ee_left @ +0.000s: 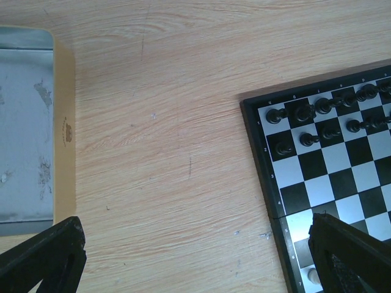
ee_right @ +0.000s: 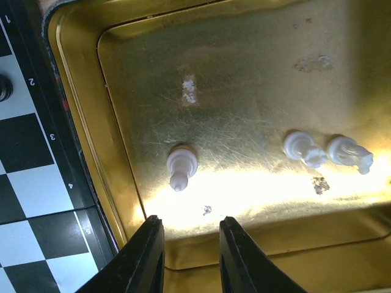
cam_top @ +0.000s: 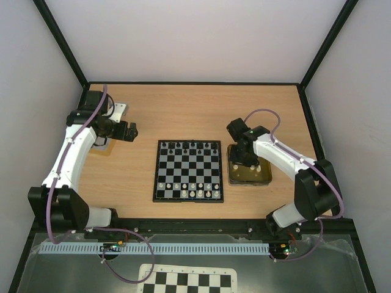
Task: Set up the chess pieces on the board
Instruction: Pick up the chess piece from the storage box.
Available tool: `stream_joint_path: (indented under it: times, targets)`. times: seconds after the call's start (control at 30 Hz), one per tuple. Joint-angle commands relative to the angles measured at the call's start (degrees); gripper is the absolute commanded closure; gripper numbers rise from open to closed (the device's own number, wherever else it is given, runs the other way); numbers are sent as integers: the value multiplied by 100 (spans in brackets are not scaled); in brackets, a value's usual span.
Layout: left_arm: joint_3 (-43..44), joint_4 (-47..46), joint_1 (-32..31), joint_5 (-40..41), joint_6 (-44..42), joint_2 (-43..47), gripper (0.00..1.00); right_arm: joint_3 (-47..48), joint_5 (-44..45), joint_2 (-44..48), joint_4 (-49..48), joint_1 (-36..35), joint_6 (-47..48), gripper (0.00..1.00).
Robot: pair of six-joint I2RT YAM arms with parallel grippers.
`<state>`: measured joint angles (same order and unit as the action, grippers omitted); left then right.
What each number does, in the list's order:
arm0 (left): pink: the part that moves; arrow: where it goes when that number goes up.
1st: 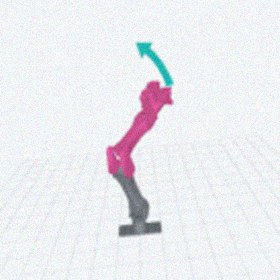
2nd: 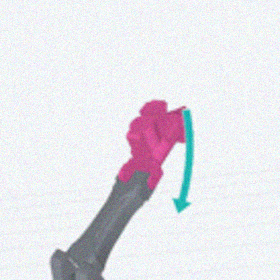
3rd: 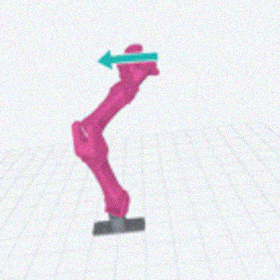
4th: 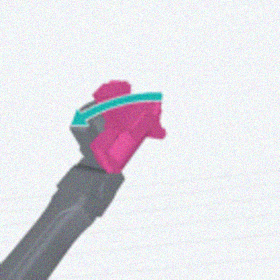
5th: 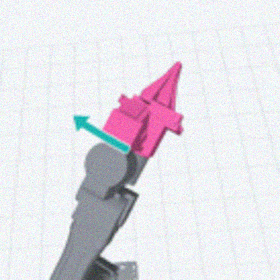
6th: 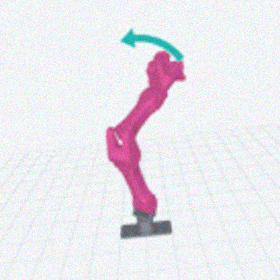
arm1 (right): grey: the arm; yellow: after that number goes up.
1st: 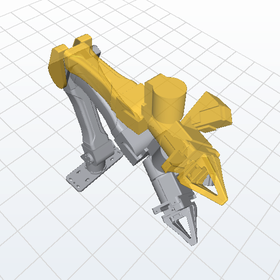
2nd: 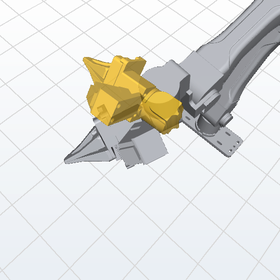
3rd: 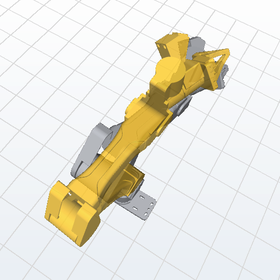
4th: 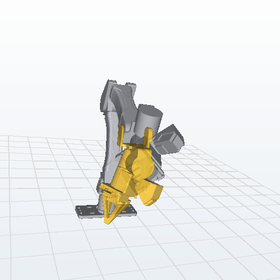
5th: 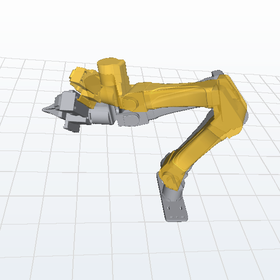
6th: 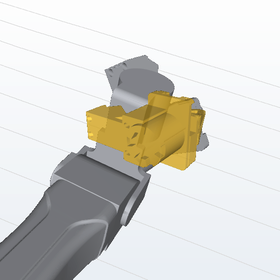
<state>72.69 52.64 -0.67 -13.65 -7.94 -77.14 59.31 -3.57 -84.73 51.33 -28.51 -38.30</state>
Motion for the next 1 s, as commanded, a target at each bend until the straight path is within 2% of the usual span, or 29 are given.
stream_joint_path:
  times: [0.0, 0.73, 0.97]
  targets:
    - [51, 99, 30, 73, -23, -52, 1, -136, -61, -184, -284, 30, 163, 76]
    - [4, 110, 32, 137, -34, -9, 1, -455, -223, -655, -800, 74, 165, 76]
    - [-8, 125, 38, 143, -35, 29, 1, -384, -212, -806, -859, 75, 331, 81]
